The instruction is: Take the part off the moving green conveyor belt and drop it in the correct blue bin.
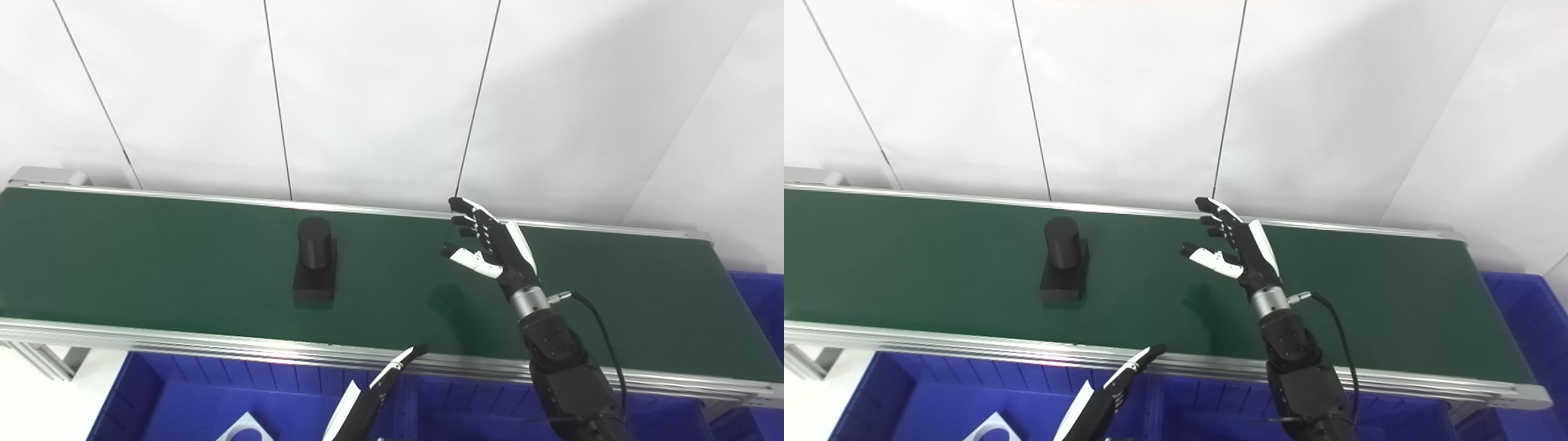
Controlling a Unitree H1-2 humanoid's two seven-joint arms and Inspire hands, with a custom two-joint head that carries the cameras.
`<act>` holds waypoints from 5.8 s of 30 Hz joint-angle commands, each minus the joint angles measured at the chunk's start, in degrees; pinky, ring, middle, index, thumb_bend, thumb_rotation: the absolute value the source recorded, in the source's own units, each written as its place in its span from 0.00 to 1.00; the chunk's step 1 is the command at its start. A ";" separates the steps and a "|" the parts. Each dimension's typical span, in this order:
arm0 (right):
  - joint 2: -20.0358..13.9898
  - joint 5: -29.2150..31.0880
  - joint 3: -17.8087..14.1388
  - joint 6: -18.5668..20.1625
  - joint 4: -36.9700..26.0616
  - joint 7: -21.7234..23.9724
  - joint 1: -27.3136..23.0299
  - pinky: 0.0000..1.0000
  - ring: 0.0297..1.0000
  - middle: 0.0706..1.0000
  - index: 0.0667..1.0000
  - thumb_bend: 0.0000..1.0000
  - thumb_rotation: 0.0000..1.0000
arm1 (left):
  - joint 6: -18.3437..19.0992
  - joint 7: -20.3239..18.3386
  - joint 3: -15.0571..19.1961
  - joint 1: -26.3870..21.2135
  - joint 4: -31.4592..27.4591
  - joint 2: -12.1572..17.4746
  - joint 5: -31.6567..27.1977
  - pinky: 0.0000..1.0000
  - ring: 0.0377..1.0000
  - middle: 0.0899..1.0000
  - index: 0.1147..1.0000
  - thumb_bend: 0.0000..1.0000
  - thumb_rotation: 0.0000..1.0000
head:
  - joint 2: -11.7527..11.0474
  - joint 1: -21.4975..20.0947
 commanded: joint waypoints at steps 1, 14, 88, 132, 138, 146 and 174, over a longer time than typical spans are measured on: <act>0.11 0.78 -0.19 -0.48 -1.64 0.35 -2.23 0.78 0.82 0.86 0.84 0.94 0.64 | -2.02 0.46 -0.08 -0.84 -1.46 -0.25 0.55 0.98 0.96 0.94 0.89 0.98 0.86 | -0.02 0.00; -0.01 1.79 -0.79 -0.86 -2.45 0.69 -0.84 0.80 0.84 0.88 0.86 0.96 0.59 | -2.02 -1.15 0.67 -0.52 -2.43 -0.29 -0.57 0.98 0.96 0.94 0.89 1.00 0.87 | 0.65 -1.34; -0.75 -4.90 -0.15 0.84 1.40 -5.41 -0.90 0.70 0.80 0.86 0.83 0.95 0.21 | -2.02 -2.33 0.77 0.45 -3.14 -0.05 -0.64 0.95 0.95 0.93 0.89 1.00 0.86 | -0.65 -1.34; -2.03 -6.67 1.52 1.01 8.75 -7.10 -4.82 0.65 0.72 0.80 0.80 0.90 0.27 | -2.02 -4.16 1.53 2.59 -5.04 -0.18 -1.14 0.95 0.97 0.94 0.90 1.00 0.88 | -2.23 -2.89; -1.31 -4.03 -0.05 0.09 8.90 -6.88 -4.83 0.42 0.50 0.61 0.70 0.74 0.23 | -2.02 -3.96 1.27 2.24 -4.58 -0.01 -0.73 0.94 0.97 0.94 0.91 1.00 0.89 | -2.55 -2.80; -0.65 -1.94 -1.13 1.22 9.12 -6.77 -5.58 0.27 0.30 0.38 0.51 0.52 0.00 | -2.02 -3.87 1.03 2.09 -4.27 0.14 -0.85 0.95 0.96 0.94 0.91 1.00 0.88 | -2.78 -2.89; -3.16 0.53 -1.39 2.80 -10.70 -0.53 1.55 0.25 0.29 0.37 0.50 0.52 0.00 | -2.02 -6.63 2.69 1.78 -3.58 -1.11 -3.39 1.00 1.00 0.96 0.93 1.00 0.85 | 0.26 -10.24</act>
